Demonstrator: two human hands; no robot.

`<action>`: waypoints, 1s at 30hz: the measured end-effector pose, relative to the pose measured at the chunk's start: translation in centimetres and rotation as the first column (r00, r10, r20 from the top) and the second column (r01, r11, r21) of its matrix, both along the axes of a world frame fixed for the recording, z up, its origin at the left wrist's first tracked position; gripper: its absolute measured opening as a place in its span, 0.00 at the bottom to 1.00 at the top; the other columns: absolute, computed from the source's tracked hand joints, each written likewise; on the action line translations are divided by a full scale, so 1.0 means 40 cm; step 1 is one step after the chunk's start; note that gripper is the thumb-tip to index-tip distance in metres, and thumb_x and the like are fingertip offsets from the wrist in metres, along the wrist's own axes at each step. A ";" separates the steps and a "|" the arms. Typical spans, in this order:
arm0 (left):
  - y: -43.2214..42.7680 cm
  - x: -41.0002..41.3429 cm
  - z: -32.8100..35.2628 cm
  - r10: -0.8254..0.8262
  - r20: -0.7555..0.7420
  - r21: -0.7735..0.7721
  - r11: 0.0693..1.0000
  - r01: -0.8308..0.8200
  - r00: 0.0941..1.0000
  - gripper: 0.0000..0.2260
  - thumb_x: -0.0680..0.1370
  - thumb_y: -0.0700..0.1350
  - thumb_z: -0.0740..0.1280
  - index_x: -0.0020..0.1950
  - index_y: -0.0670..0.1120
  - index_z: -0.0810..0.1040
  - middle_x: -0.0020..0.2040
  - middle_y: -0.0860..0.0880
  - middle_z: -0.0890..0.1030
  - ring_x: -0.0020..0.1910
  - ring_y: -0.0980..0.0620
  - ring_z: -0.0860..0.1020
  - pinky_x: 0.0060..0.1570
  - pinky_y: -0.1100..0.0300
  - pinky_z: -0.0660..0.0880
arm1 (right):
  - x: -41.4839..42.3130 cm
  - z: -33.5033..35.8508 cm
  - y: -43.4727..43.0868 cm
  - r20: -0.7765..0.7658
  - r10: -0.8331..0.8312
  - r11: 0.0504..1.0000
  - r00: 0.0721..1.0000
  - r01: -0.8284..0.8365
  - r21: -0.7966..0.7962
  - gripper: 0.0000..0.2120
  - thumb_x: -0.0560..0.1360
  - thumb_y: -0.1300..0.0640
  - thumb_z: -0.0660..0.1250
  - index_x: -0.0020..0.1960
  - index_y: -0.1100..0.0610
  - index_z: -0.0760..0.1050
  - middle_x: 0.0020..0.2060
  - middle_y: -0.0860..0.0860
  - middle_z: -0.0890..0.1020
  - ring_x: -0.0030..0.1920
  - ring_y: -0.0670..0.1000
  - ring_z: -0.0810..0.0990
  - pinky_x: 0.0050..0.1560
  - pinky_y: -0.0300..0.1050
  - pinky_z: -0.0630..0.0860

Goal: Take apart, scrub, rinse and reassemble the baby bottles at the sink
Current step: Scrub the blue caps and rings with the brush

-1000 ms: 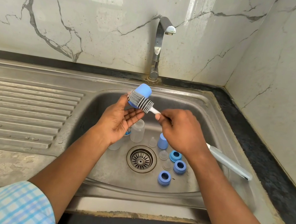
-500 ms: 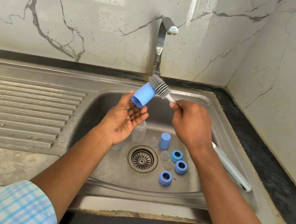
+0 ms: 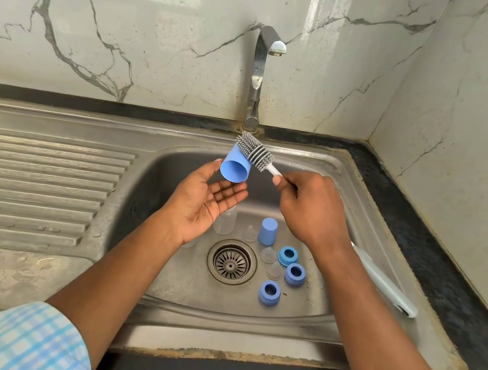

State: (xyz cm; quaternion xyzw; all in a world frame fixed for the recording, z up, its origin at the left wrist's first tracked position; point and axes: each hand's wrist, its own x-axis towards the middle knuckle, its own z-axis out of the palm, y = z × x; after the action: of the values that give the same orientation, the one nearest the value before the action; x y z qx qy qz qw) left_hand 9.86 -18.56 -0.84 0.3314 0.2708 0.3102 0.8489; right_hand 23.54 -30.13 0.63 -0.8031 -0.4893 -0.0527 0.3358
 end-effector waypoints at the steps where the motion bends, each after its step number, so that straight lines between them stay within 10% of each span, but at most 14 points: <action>1: 0.000 -0.002 0.001 -0.004 0.009 0.009 1.000 0.004 1.000 0.13 0.81 0.48 0.64 0.61 0.41 0.76 0.47 0.39 0.82 0.46 0.46 0.83 0.44 0.55 0.83 | -0.001 0.001 0.000 -0.008 0.004 1.000 1.000 -0.004 0.002 0.18 0.81 0.49 0.63 0.34 0.54 0.71 0.24 0.47 0.69 0.26 0.50 0.66 0.28 0.43 0.56; 30: -0.003 0.010 0.005 -0.054 0.033 0.048 0.997 0.052 0.998 0.17 0.82 0.55 0.58 0.54 0.42 0.76 0.35 0.48 0.77 0.28 0.57 0.72 0.31 0.64 0.75 | -0.008 0.002 0.005 0.055 0.019 0.998 0.998 -0.022 0.063 0.18 0.80 0.48 0.62 0.34 0.53 0.71 0.24 0.47 0.69 0.28 0.53 0.69 0.31 0.44 0.60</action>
State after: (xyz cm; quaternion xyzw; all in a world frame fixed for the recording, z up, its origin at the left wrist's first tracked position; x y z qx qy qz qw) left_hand 10.25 -18.67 -0.66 0.3531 0.2399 0.2995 0.8533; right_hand 23.22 -29.93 0.72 -0.7852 -0.5047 -0.0867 0.3481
